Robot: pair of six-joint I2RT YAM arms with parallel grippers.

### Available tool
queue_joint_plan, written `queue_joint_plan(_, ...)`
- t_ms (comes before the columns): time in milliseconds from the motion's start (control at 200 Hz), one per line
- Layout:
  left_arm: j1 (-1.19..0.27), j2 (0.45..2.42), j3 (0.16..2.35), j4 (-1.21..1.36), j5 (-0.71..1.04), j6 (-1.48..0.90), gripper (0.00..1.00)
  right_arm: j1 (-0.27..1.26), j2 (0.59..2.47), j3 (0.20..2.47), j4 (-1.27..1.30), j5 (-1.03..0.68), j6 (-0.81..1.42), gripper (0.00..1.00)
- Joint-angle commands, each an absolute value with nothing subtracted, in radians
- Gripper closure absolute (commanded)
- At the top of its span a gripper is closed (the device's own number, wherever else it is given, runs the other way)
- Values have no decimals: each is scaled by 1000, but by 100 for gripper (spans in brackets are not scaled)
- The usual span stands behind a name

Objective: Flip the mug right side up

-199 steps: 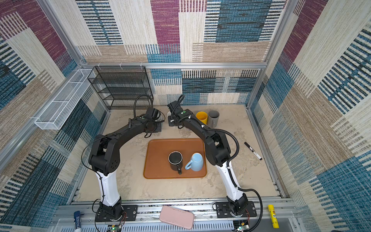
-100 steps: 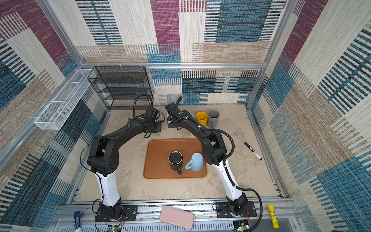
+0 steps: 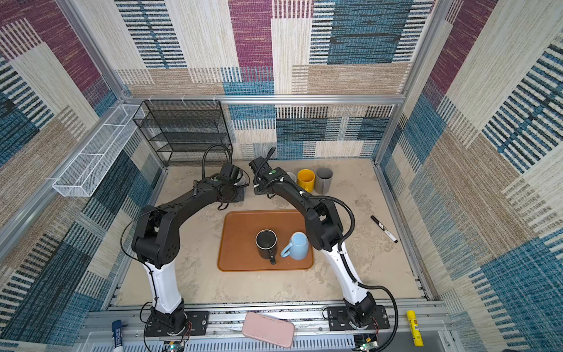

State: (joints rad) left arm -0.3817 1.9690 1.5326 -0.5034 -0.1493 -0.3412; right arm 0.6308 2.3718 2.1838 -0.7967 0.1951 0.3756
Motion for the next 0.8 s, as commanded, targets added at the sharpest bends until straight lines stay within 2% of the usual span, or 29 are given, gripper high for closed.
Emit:
queue_joint_plan(0,-380,1959,1529,-471,-147,-333,94,632,2340,2140,-816,235,411,85)
queue_joint_plan(336,-379,1976,1531,-451,-136,-343,94,638,2249,1982,-746,226,438,84)
queue_joint_plan(566,-380,1977,1531,-436,-139,-346,95,638,2261,2016,-754,225,432,68)
queue_joint_plan(796,-380,1982,1535,-416,-130,-340,95,638,2247,2021,-761,227,427,62)
